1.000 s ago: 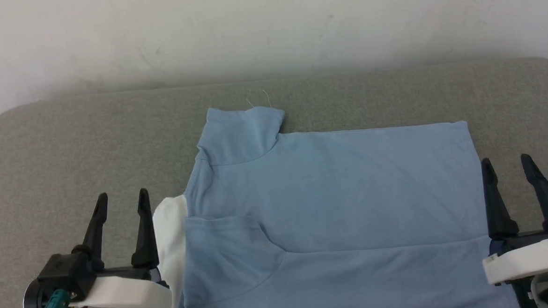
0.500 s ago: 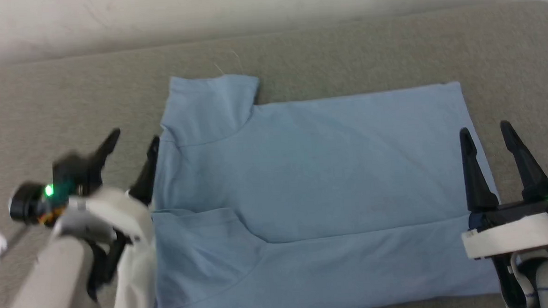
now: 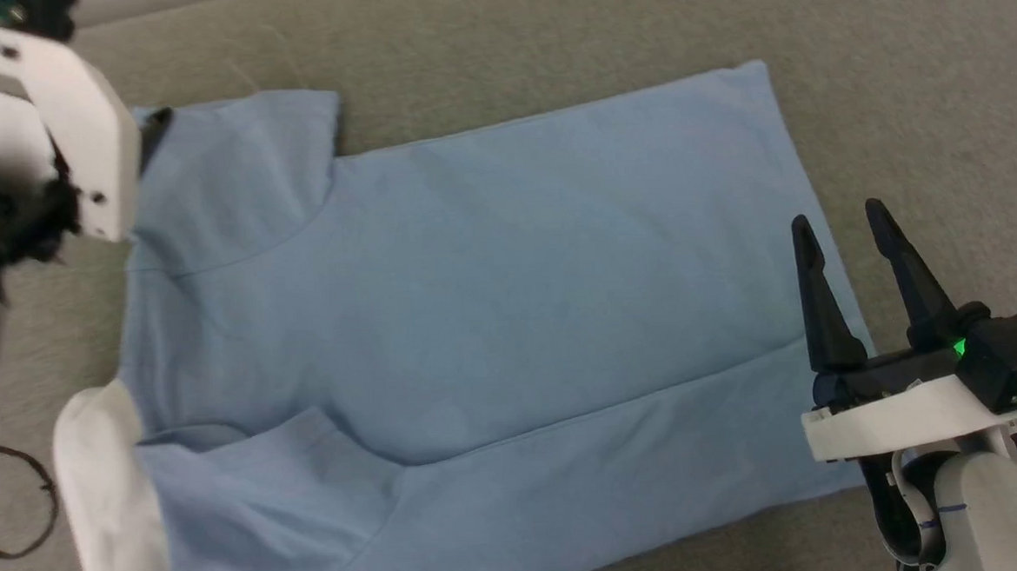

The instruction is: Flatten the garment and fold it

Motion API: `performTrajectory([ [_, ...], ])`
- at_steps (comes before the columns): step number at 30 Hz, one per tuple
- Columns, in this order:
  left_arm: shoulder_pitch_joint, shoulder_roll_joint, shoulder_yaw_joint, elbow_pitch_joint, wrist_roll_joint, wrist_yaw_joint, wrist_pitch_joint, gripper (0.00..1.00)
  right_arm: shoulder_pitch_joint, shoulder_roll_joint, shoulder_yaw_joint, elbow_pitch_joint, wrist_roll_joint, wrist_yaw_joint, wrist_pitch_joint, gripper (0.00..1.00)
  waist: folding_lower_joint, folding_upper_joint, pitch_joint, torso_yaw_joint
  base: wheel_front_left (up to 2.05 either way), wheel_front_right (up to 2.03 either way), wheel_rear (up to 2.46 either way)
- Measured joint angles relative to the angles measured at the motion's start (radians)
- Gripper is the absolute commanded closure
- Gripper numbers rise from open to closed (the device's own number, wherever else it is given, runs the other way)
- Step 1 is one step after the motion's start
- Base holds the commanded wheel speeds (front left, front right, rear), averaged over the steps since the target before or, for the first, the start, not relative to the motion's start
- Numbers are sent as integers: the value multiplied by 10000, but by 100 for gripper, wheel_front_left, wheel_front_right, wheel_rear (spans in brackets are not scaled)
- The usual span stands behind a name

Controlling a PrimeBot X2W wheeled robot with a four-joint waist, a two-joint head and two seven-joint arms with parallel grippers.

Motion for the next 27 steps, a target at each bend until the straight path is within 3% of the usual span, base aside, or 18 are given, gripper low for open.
performTrajectory([
  [6, -938, 562, -100, 894, -759, 2, 2249, 0, -16, 6, 148, 336, 205, 0, -184, 0, 0, 0, 551, -651, 0, 0, 0],
  [16, -1340, 867, 238, 1523, -1058, 556, 3041, 0, -106, 8, 267, 441, 514, 0, -293, 0, -3, 0, 1318, -1247, 0, 0, 0],
  [17, -1397, 913, 257, 1513, -1093, 556, 3099, 23, -121, 8, 265, 443, 514, 0, -309, 0, -3, 0, 1374, -1278, 0, 0, 0],
  [18, -1443, 945, 280, 1503, -1114, 556, 3156, 89, -127, 8, 257, 453, 514, 0, -337, 0, -3, 0, 1427, -1302, 0, 0, 0],
  [19, -1461, 953, 324, 1505, -1189, 554, 3206, 100, -132, 8, 255, 470, 514, 0, -337, 0, -3, 0, 1476, -1319, 0, 0, 0],
  [23, -1527, 934, 481, 1475, -1628, 550, 3415, 100, -188, 10, 209, 570, 512, 0, -339, 0, -2, 0, 1568, -1298, 0, 0, 0],
  [27, -1416, 838, 393, 1450, -1561, 485, 2844, 100, -220, 10, 71, 633, 372, 0, -339, 0, -2, 0, 1442, -1176, 0, 0, 0],
])
